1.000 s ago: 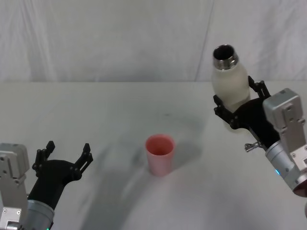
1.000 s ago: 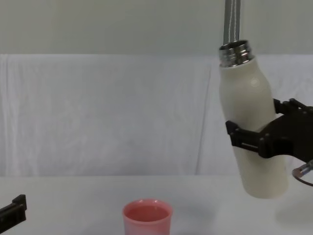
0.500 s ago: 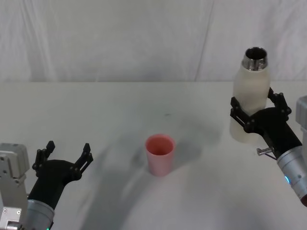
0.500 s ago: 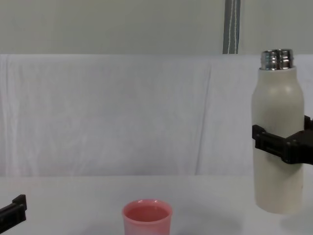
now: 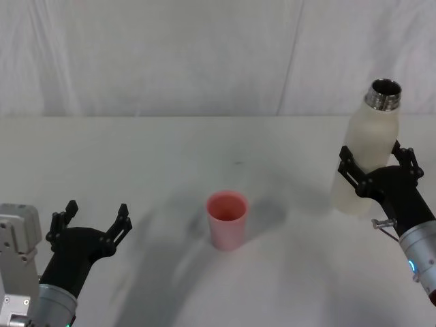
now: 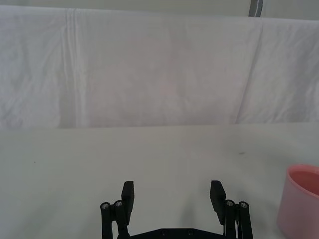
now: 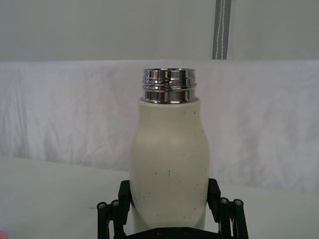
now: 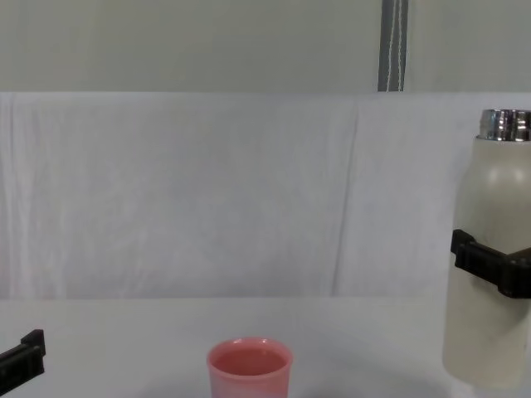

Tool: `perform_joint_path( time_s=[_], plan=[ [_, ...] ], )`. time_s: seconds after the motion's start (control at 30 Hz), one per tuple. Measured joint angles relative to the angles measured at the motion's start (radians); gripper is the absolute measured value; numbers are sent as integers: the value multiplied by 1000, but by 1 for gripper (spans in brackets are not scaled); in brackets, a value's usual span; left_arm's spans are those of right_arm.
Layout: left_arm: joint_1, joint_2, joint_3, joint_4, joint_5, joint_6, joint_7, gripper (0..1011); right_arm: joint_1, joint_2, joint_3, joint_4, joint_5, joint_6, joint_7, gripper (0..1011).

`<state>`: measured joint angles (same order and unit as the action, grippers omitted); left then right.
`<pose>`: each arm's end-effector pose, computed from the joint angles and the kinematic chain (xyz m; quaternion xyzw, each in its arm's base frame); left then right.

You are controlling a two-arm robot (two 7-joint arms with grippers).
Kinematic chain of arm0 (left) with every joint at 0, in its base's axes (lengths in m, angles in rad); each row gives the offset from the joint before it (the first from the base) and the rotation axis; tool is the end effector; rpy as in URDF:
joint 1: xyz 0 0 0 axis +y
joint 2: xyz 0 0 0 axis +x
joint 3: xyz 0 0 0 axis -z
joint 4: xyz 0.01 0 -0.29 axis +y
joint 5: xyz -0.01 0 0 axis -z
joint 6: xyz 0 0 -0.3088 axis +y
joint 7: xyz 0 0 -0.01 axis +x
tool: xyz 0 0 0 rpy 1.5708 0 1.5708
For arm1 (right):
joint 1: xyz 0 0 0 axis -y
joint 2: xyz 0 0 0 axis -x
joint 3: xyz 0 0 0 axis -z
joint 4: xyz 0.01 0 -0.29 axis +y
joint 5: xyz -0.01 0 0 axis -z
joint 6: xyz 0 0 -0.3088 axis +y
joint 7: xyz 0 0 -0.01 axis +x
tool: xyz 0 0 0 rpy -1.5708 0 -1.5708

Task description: Grasp the thermos with one hand and pour water into the cup lid.

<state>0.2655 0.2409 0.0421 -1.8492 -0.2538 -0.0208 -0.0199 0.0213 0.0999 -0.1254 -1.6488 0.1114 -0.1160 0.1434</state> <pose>0.2529 0.0375 -0.2853 -0.0174 0.0064 0.6616 0.7496 0.3317 0.0134 -0.2697 0.0743 -0.0685 -0.6000 0.7936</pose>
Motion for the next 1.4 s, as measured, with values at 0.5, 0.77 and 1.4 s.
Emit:
perform_joint_path(
  time_s=[0.5,0.77,1.4],
  plan=[
    [0,0,0,0,0,0,0,1001,-17,-3,10,23,21,-20,1,947],
    [0,0,0,0,0,0,0,1001,-23,-3,10,40,25,-28,4,947],
    [0,0,0,0,0,0,0,1001,-23,-4,5,73,27,-52,12,947]
  ],
)
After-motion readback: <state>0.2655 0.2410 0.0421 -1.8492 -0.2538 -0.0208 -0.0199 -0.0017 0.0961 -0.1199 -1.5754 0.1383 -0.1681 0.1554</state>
